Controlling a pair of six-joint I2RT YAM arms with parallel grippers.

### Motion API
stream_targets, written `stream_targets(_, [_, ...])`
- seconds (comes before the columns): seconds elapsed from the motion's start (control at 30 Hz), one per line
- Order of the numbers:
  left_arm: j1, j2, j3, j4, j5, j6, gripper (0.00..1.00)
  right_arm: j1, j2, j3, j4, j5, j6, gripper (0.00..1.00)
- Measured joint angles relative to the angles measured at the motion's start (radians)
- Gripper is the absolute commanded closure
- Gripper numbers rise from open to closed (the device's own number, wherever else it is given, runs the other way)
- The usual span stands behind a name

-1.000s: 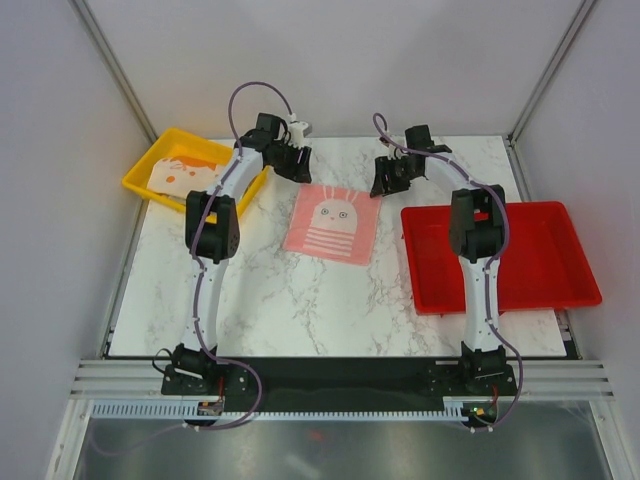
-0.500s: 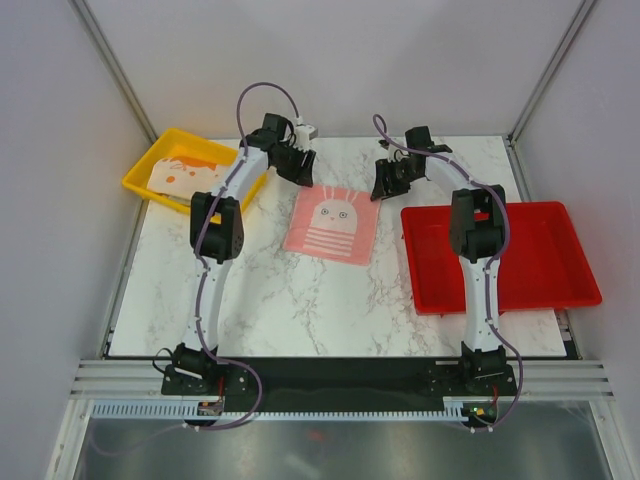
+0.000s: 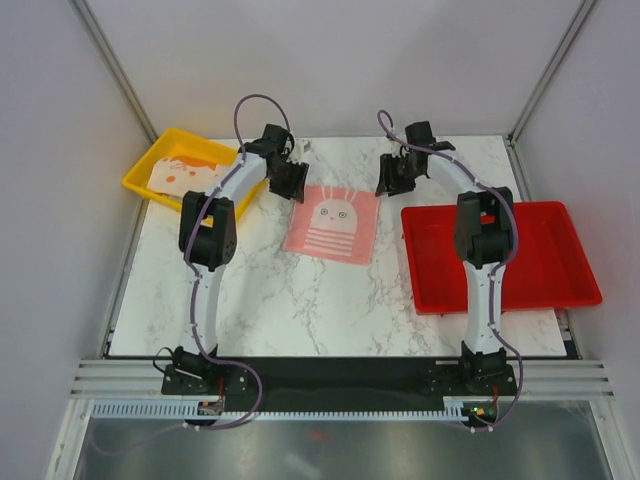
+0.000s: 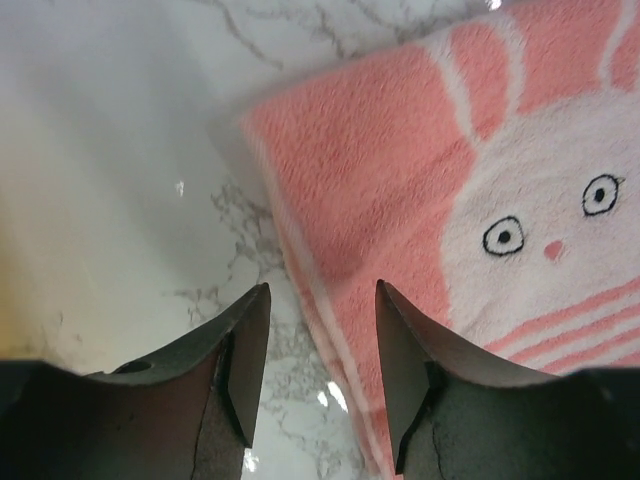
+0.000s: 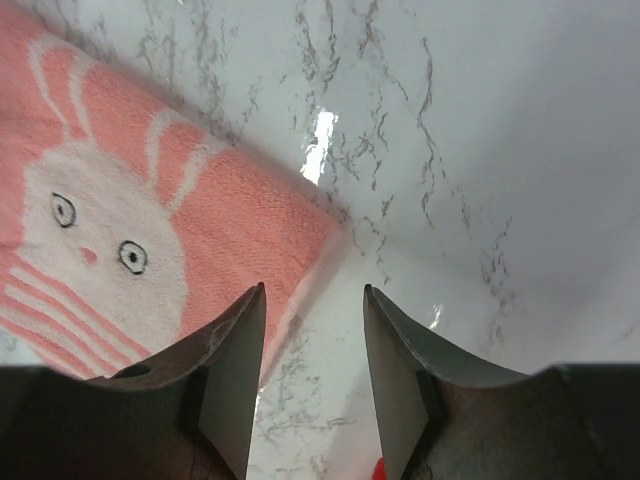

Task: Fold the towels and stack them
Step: Fold the towel

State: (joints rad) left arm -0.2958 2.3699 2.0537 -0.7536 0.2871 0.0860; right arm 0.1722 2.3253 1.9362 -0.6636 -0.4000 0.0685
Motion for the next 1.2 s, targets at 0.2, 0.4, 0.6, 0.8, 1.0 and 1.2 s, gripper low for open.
stream_targets(0.2, [0.000,-0.123,-0.164,-0.011,-0.106,-0.078,0.46,0.093,-0.227,-0.136,0.050,0.154,0.126,0.53])
stream_targets(0.4, [-0.012,-0.308,-0.385,0.023,-0.116,-0.162,0.47,0.279,-0.424,-0.355,0.143,0.240,0.206,0.64])
stream_targets(0.6, [-0.041,-0.520,-0.710,0.230,0.021,-0.270,0.51,0.353,-0.439,-0.583,0.240,0.267,0.267,0.71])
stream_targets(0.8, [-0.059,-0.521,-0.853,0.331,0.050,-0.379,0.52,0.366,-0.435,-0.718,0.321,0.270,0.279,0.71])
stream_targets(1.0, [-0.067,-0.564,-0.968,0.376,0.002,-0.455,0.53,0.401,-0.473,-0.814,0.396,0.255,0.250,0.71])
stream_targets(1.2, [-0.101,-0.687,-1.109,0.393,-0.052,-0.505,0.54,0.447,-0.544,-0.916,0.441,0.237,0.222,0.69])
